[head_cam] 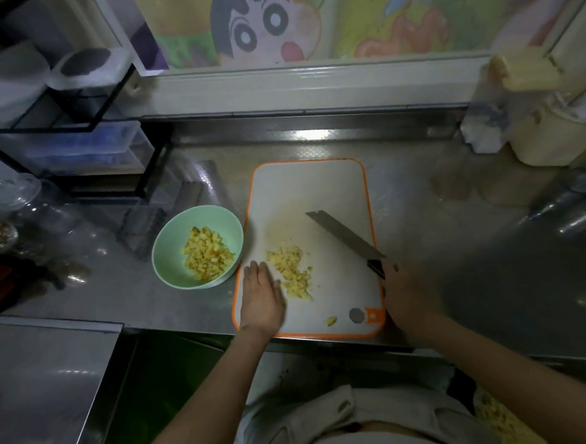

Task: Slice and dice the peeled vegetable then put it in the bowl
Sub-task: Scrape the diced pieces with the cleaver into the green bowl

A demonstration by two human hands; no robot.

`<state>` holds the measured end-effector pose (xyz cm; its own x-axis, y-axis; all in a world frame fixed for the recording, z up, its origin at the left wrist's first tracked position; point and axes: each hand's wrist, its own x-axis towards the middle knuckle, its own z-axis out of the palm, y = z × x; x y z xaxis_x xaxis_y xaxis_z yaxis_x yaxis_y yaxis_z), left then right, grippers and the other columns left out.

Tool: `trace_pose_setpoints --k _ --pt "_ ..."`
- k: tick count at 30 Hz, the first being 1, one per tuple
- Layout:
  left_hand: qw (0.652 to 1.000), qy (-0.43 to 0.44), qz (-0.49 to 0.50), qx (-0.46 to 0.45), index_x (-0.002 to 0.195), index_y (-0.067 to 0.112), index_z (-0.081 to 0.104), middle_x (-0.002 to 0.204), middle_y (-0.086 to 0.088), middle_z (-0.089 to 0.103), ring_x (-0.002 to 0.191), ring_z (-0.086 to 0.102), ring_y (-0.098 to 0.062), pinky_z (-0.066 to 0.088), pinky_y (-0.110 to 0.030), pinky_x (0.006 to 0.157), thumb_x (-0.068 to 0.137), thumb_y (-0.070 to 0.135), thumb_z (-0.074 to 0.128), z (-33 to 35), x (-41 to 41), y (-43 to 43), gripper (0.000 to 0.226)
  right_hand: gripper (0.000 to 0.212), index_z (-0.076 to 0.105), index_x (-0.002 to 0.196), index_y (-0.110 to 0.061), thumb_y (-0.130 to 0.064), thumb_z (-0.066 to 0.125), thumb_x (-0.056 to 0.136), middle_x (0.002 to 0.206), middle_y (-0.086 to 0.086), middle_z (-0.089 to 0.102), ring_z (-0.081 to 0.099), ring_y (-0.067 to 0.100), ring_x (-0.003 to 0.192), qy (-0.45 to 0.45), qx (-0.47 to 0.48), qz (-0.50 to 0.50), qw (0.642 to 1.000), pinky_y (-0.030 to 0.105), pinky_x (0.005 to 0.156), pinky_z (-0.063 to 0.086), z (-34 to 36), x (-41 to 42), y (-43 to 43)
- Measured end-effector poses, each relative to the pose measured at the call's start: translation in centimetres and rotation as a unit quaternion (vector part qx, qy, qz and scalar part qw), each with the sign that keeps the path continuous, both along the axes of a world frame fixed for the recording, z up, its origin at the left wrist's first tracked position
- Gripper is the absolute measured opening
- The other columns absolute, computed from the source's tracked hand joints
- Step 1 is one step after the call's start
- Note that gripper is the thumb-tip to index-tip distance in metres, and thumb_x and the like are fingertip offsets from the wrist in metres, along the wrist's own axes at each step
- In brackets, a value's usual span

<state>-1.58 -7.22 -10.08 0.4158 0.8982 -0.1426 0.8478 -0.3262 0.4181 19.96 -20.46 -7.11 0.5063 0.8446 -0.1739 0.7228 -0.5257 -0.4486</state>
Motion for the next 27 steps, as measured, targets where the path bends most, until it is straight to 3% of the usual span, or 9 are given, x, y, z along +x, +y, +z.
trace_pose_setpoints --k 4,7,12,14,16,18,20,25,27 --pt "1.000 -0.016 0.011 -0.006 0.144 -0.002 0.019 0.153 -0.020 0.013 0.143 0.008 -0.030 0.008 -0.033 0.117 0.100 0.021 0.030 -0.1 0.1 0.1 0.052 0.052 0.027 0.142 -0.007 -0.003 0.046 0.094 0.139 0.016 0.037 0.043 0.032 0.123 0.095 -0.038 0.017 0.995 0.043 0.103 0.040 0.4 -3.6 0.5" --pt "0.999 -0.033 0.019 -0.002 0.143 -0.004 0.021 0.152 -0.021 0.016 0.142 0.010 -0.031 0.009 -0.032 0.116 0.099 0.020 0.031 -0.1 0.1 0.0 0.051 0.054 0.023 0.146 -0.012 -0.008 0.044 0.097 0.140 0.008 0.038 0.044 0.021 0.123 0.035 -0.056 0.049 0.997 0.031 0.100 0.042 0.6 -6.3 1.0" --pt "0.998 -0.061 0.018 0.024 0.135 -0.003 0.037 0.141 -0.024 0.034 0.133 0.028 -0.037 0.021 -0.036 0.110 0.098 0.021 0.036 0.2 0.1 -0.1 0.045 0.045 0.035 0.140 -0.013 -0.006 0.045 0.097 0.132 0.007 0.045 0.051 0.017 0.113 0.126 -0.031 0.041 0.991 0.026 0.090 0.046 1.3 -7.2 1.5" --pt "0.993 -0.082 -0.030 0.076 0.119 0.003 0.052 0.120 -0.020 0.049 0.112 0.045 -0.035 0.035 -0.037 0.095 0.094 0.028 0.038 1.0 0.2 -0.5 0.038 0.041 0.037 0.139 -0.014 -0.009 0.042 0.099 0.129 0.007 0.047 0.052 0.018 0.108 0.148 -0.014 0.006 0.989 0.023 0.084 0.043 1.6 -6.7 1.5" --pt "0.981 -0.080 -0.137 0.112 0.108 0.009 0.057 0.105 -0.011 0.052 0.098 0.047 -0.027 0.034 -0.031 0.083 0.092 0.031 0.044 2.1 0.7 -1.3 0.030 0.043 0.035 0.142 -0.013 -0.010 0.042 0.099 0.131 0.009 0.047 0.051 0.020 0.111 0.169 0.000 -0.028 0.985 0.023 0.089 0.042 1.8 -6.0 1.5" --pt "0.958 -0.067 -0.263 0.098 0.106 0.015 0.057 0.103 -0.005 0.053 0.098 0.042 -0.019 0.024 -0.023 0.079 0.092 0.037 0.051 2.6 1.6 -2.1 0.027 0.044 0.036 0.141 -0.013 -0.009 0.043 0.098 0.130 0.011 0.048 0.051 0.023 0.111 0.189 0.010 -0.052 0.981 0.031 0.093 0.045 2.1 -5.4 1.3" --pt "0.937 -0.045 -0.338 0.080 0.106 0.018 0.057 0.106 -0.003 0.052 0.101 0.040 -0.017 0.023 -0.023 0.079 0.088 0.043 0.056 2.3 2.6 -2.7 0.031 0.044 0.038 0.140 -0.012 -0.005 0.045 0.097 0.130 0.010 0.048 0.050 0.021 0.113 0.196 0.011 -0.057 0.979 0.026 0.088 0.043 2.5 -5.1 1.0" --pt "0.924 -0.027 -0.375 0.077 0.098 0.016 0.058 0.104 -0.004 0.056 0.105 0.043 -0.021 0.031 -0.031 0.084 0.083 0.035 0.063 1.1 3.4 -2.8 0.025 0.045 0.042 0.137 -0.010 -0.001 0.050 0.093 0.129 0.011 0.049 0.049 0.014 0.101 0.223 0.022 -0.058 0.973 0.018 0.077 0.036 3.0 -4.6 0.2" --pt "0.927 -0.037 -0.359 0.101 0.091 0.015 0.059 0.098 -0.006 0.058 0.099 0.047 -0.023 0.028 -0.028 0.078 0.083 0.029 0.064 0.8 3.3 -2.4 0.017 0.047 0.039 0.139 -0.009 0.000 0.049 0.094 0.133 0.012 0.048 0.050 0.019 0.112 0.252 0.025 -0.066 0.965 0.015 0.076 0.034 2.9 -4.4 0.0"
